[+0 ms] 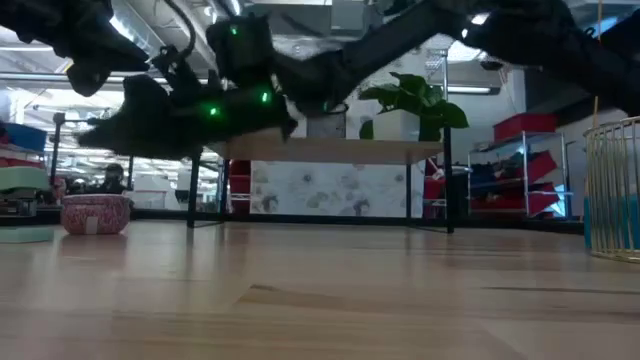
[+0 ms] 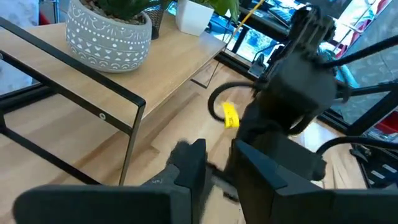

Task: Stock shelves
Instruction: Remove the left potted plant on the shelf

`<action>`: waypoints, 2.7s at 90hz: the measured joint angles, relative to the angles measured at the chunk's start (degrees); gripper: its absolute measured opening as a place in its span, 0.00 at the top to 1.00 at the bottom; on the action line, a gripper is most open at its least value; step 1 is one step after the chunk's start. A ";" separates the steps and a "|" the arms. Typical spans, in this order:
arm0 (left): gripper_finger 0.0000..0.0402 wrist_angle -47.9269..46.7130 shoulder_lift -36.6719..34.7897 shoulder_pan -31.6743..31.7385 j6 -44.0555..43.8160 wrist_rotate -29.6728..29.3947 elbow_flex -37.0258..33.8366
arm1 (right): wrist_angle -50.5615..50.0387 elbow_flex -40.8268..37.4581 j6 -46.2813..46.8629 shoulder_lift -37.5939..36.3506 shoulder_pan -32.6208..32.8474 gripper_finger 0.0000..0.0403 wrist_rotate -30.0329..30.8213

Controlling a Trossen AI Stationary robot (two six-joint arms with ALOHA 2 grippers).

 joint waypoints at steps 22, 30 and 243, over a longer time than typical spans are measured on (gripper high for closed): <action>0.85 -0.26 0.00 0.00 0.02 0.00 0.00 | -20.23 -0.26 -3.99 -3.19 -0.29 0.32 -5.30; 0.85 -0.24 0.00 0.00 0.53 0.02 0.00 | -20.92 -2.90 -3.95 -3.19 0.22 0.45 -6.17; 0.80 22.00 37.41 0.96 30.20 -3.47 11.01 | -38.82 -17.02 -12.73 -33.22 -7.00 1.00 2.58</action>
